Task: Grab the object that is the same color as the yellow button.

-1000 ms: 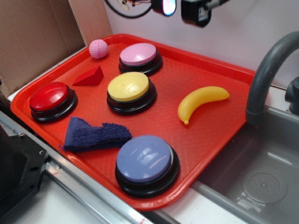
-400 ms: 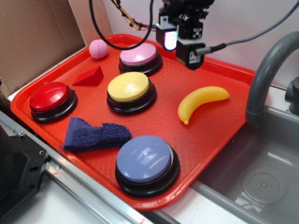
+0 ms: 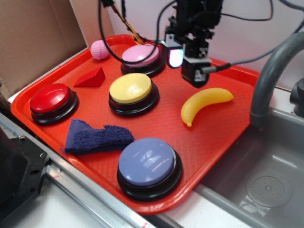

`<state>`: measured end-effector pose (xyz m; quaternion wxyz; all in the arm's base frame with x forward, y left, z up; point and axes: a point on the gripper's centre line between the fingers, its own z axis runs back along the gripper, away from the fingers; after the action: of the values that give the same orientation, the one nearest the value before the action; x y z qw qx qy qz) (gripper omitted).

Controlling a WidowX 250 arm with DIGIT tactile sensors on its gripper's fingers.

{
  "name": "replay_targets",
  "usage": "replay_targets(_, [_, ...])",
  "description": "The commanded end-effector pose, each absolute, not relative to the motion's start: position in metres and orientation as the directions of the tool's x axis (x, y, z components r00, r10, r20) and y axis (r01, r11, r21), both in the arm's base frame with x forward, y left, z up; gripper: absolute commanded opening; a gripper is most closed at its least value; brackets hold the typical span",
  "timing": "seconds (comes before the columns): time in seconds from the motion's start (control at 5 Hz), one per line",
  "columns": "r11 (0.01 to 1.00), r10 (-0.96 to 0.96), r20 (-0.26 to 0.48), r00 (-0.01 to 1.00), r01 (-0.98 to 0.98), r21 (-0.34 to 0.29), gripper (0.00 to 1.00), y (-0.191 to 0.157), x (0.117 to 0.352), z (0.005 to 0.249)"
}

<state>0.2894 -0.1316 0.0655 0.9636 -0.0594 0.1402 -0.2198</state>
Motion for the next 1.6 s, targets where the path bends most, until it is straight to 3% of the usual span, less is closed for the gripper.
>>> replay_targets(0.0, [0.842,-0.537,-0.179,0.824,0.512,-0.171,1.0,-0.156,0.312,0.045])
replay_targets(0.4, [0.866,-0.5,-0.267,0.824,0.471,-0.167,1.0,-0.159,0.3,0.034])
replay_targets(0.6, [0.859,-0.511,-0.268,0.817,0.487,-0.157,0.0,-0.154,0.298,0.029])
replay_targets(1.0, [0.869,-0.492,-0.324,0.808,0.48,-0.122,0.0,-0.153,0.298,0.025])
replay_targets(1.2, [0.871,-0.487,-0.325,0.811,0.478,-0.111,0.0,-0.154,0.296,0.035])
replay_targets(1.4, [0.881,-0.473,-0.272,0.838,0.454,-0.133,0.0,-0.146,0.294,0.086])
